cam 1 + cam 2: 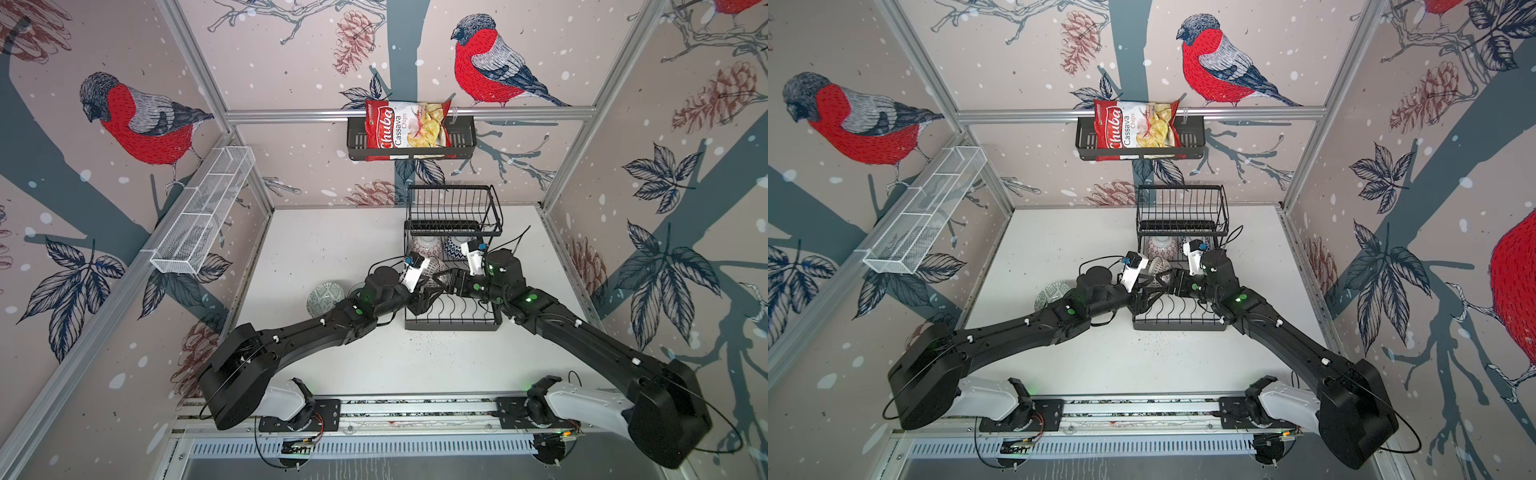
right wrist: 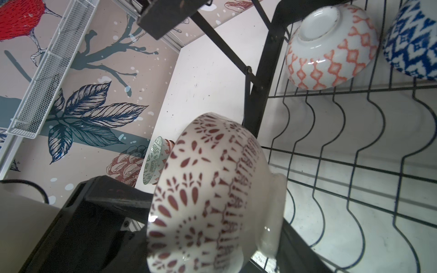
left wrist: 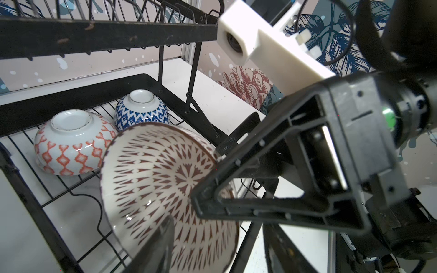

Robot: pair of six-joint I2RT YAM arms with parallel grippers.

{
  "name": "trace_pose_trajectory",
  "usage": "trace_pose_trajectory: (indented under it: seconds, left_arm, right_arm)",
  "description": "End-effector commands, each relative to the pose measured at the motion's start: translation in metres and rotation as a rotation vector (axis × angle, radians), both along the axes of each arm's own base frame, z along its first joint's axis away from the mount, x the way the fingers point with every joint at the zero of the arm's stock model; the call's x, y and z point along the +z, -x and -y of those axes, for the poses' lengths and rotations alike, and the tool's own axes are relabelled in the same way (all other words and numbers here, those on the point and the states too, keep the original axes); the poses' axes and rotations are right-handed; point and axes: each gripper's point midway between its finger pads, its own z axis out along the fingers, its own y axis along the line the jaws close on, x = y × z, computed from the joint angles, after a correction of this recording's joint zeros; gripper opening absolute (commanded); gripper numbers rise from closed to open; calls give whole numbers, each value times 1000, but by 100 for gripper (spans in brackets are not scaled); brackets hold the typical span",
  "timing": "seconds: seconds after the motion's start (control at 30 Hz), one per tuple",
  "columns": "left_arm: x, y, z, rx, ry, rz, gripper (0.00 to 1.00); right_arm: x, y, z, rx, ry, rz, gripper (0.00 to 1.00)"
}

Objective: Load bowls into a dish rack
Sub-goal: Place the bowl in the dish rack.

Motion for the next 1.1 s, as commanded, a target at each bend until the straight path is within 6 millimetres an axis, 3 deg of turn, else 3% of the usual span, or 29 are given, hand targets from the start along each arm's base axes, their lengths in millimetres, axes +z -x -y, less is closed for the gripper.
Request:
trace_pose_trajectory:
  seconds: [0.0, 0.33, 0.73, 1.07]
  left_arm:
    - [10, 1, -1, -3, 20, 44, 61]
    - [16, 0, -17, 56, 35, 86, 62]
    - [22, -1, -43, 151, 72, 109, 64]
    - [25, -16, -81, 298, 150, 70, 70]
  right_arm:
    - [8, -7, 2, -21, -9, 45, 66]
    - [-7, -17, 20, -85, 75, 55, 65]
    - [-27, -34, 67, -224, 275, 78, 65]
    - [-38, -46, 97, -312, 410, 91, 65]
